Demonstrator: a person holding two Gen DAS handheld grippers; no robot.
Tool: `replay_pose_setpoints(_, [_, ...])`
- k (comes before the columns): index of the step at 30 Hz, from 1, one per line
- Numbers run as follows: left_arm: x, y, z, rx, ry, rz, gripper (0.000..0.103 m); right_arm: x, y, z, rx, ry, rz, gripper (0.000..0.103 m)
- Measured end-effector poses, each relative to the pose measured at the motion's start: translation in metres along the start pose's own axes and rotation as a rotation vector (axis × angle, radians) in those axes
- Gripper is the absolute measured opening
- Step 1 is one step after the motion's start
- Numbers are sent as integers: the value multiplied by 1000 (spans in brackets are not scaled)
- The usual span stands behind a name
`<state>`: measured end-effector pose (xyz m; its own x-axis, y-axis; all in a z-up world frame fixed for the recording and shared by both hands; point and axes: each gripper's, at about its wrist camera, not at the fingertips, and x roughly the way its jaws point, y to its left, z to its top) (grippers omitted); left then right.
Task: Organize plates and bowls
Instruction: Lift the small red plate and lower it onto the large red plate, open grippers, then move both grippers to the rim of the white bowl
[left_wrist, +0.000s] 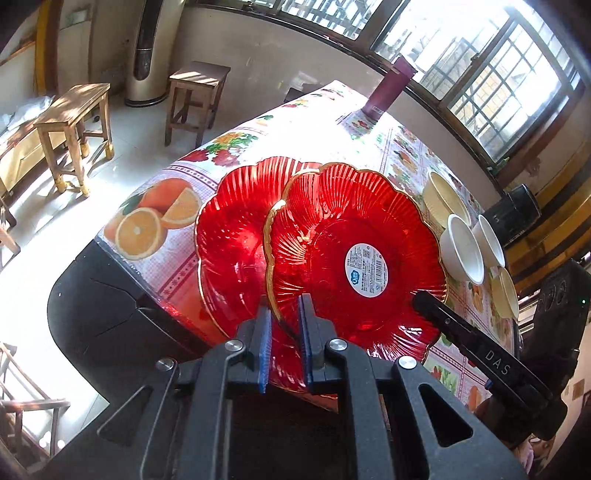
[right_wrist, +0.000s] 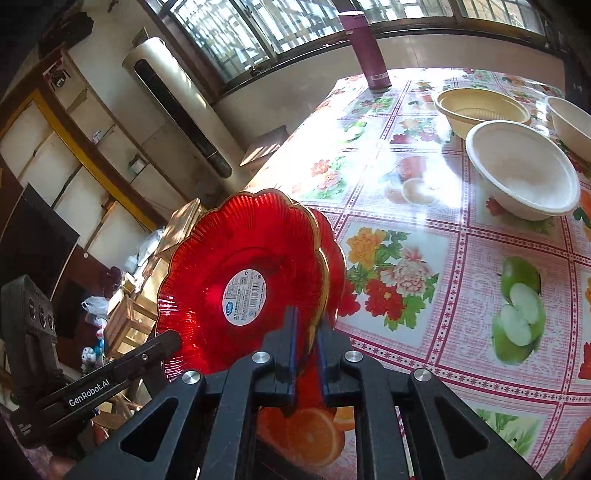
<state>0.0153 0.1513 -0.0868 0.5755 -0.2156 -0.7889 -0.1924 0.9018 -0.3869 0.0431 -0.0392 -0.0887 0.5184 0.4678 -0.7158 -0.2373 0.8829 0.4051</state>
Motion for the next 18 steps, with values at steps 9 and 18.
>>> replay_pose_setpoints(9, [-11,18,5,-48,-62,18,22,-8,20,-4,-97,-25,-54,40])
replay_pose_setpoints(18, [-50,-20,2,30,-253,-80,87,-80,-27,-9,-78,-236,-59,72])
